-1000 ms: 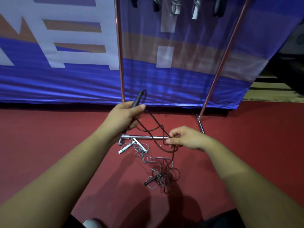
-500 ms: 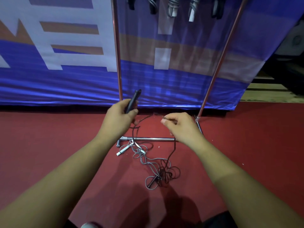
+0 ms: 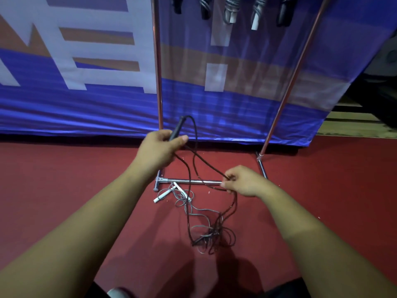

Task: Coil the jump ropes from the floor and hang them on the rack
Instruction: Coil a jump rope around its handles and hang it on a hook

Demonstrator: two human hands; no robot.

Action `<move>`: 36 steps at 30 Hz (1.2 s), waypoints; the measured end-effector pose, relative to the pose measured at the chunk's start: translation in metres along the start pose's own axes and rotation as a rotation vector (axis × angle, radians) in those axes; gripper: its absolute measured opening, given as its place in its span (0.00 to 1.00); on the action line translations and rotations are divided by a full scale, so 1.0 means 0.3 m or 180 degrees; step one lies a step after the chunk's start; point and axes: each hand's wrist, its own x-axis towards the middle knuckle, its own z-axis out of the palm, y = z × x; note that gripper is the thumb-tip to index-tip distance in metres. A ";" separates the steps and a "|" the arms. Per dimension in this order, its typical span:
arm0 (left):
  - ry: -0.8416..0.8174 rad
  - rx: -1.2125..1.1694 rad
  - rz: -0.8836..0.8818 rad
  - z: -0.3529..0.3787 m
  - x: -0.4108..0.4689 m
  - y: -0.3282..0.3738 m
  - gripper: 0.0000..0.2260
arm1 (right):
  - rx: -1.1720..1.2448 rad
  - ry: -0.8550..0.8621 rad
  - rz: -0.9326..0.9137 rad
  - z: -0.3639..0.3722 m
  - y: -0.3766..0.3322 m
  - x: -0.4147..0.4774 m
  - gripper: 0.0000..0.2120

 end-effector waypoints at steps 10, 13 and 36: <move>0.0159 0.0513 0.0061 -0.076 0.016 -0.023 0.03 | 0.1461 0.0534 -0.0277 -0.026 -0.116 -0.034 0.08; -0.0721 0.0220 0.0051 -0.023 -0.019 0.000 0.03 | 0.1334 0.0300 -0.0726 -0.010 -0.186 -0.064 0.07; 0.0113 0.0027 0.0048 -0.060 -0.013 0.016 0.07 | 0.1537 0.0574 -0.0658 -0.029 -0.186 -0.054 0.08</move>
